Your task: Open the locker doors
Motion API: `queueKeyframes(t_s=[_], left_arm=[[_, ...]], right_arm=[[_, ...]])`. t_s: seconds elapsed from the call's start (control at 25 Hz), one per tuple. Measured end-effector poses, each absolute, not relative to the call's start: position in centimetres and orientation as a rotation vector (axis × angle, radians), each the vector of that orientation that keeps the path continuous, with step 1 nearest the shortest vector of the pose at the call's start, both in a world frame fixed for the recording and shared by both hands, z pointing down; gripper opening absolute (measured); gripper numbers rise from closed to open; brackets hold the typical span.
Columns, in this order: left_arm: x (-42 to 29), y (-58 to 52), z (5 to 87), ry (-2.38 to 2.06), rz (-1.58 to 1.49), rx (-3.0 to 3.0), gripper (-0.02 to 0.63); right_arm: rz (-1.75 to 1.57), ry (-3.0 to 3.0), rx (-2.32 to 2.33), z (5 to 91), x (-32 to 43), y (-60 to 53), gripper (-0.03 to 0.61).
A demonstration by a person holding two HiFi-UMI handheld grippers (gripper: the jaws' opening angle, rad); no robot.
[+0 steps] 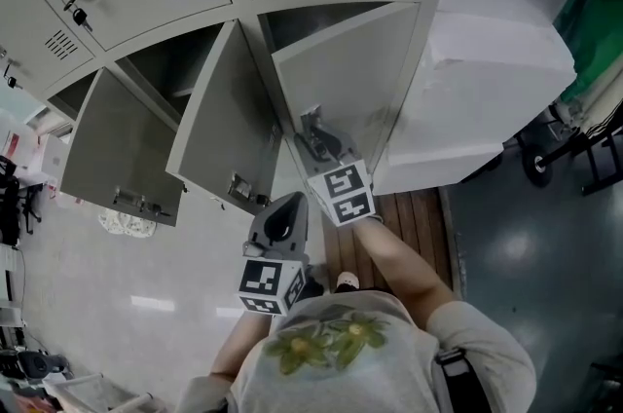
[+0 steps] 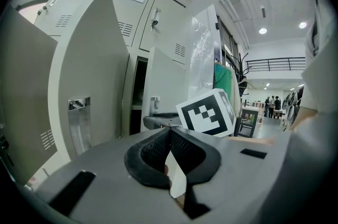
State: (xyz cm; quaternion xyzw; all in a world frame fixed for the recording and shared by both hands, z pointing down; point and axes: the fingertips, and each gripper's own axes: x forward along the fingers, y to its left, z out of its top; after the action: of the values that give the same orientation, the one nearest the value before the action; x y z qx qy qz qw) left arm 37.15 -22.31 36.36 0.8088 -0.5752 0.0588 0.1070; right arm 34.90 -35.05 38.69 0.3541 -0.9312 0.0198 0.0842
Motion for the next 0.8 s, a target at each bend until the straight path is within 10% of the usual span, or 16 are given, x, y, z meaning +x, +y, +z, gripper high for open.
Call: queueKeyframes(t_s=[0.8], left_arm=[[38.3,-21.4,36.4,-1.716,0.181,2.378,0.028]], right_arm=[[0.043,-2.780,1.019,38.8,36.9,-33.1,0.121]])
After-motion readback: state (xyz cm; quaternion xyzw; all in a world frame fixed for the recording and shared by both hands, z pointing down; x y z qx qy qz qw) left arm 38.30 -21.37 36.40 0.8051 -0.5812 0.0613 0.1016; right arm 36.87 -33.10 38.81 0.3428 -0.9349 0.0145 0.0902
